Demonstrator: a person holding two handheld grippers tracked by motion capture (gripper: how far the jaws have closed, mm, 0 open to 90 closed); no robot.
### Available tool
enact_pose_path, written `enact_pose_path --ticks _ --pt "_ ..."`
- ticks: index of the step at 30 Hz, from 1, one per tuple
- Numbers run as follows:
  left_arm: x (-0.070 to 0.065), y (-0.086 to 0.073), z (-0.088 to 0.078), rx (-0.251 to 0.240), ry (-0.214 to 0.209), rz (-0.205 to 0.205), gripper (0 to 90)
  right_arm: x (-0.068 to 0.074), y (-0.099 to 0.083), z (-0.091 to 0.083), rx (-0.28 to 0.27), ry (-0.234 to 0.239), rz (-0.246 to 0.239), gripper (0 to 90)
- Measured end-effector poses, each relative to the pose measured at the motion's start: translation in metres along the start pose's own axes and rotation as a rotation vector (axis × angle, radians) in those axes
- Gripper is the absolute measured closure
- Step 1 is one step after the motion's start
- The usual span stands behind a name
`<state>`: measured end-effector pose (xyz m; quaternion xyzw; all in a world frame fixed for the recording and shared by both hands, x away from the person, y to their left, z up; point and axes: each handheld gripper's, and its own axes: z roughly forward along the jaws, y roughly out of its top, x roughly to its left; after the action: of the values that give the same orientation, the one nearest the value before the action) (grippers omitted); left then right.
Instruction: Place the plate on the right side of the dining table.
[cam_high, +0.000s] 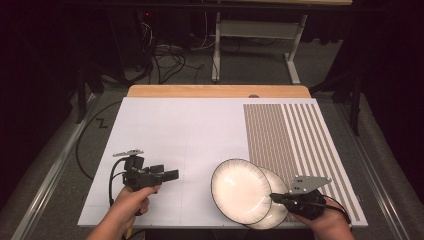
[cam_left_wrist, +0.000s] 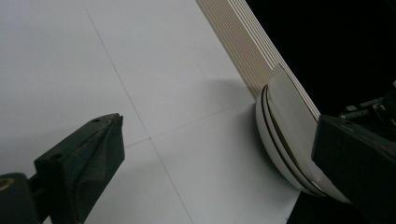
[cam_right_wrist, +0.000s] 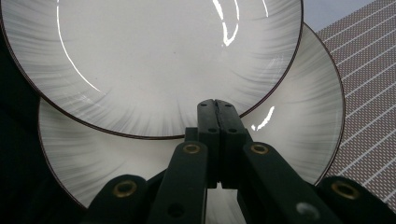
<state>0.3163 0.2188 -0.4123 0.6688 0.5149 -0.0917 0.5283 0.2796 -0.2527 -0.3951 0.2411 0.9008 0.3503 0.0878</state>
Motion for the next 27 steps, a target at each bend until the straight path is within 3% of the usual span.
enact_pose_path --ticks 4,19,27 --pt "0.001 0.001 0.0 0.025 -0.019 -0.018 3.2 0.0 0.0 0.0 -0.001 0.0 0.001 90.0" --pt "0.003 0.003 0.008 0.126 -0.086 -0.174 0.3 0.0 0.0 0.0 -0.004 0.001 0.002 90.0" --pt "-0.003 0.003 0.017 0.164 -0.102 -0.216 0.7 0.0 0.0 0.0 -0.004 0.001 0.004 90.0"
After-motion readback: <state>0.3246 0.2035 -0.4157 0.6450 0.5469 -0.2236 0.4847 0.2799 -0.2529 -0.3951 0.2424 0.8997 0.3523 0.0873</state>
